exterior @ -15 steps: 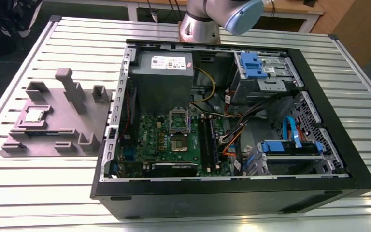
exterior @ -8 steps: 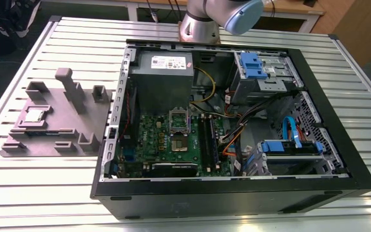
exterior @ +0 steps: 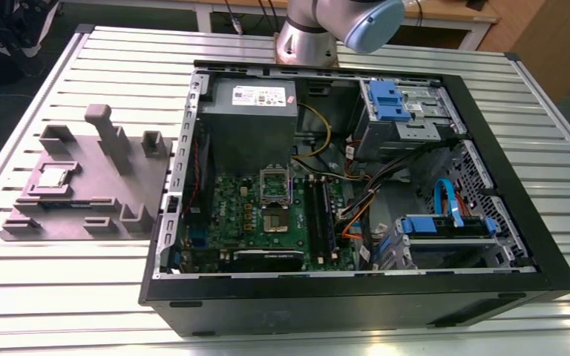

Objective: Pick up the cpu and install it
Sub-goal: 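Reach for the cpu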

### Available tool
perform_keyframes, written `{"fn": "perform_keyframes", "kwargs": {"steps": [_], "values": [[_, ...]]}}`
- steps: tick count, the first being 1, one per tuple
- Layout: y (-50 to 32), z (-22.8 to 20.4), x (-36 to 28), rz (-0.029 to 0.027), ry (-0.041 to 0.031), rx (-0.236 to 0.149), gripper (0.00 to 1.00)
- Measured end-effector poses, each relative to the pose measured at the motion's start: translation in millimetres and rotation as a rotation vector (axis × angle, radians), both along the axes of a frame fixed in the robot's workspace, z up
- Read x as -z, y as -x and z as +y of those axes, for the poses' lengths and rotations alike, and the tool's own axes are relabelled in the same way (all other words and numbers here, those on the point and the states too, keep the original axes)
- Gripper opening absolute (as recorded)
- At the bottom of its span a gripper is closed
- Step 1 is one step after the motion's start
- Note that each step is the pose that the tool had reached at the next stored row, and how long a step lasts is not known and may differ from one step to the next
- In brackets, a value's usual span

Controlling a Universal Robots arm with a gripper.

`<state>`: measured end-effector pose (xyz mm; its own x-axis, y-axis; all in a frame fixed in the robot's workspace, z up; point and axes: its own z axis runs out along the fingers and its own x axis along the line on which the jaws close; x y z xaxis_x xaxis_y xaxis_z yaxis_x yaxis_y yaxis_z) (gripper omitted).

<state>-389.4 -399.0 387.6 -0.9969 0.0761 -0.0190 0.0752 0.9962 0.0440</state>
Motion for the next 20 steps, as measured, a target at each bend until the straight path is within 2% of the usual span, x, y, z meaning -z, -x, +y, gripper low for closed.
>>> {"fn": "perform_keyframes", "kwargs": {"steps": [20], "values": [[4.8,0.0,0.1,0.0001,-0.0001,0.000,0.10]]}}
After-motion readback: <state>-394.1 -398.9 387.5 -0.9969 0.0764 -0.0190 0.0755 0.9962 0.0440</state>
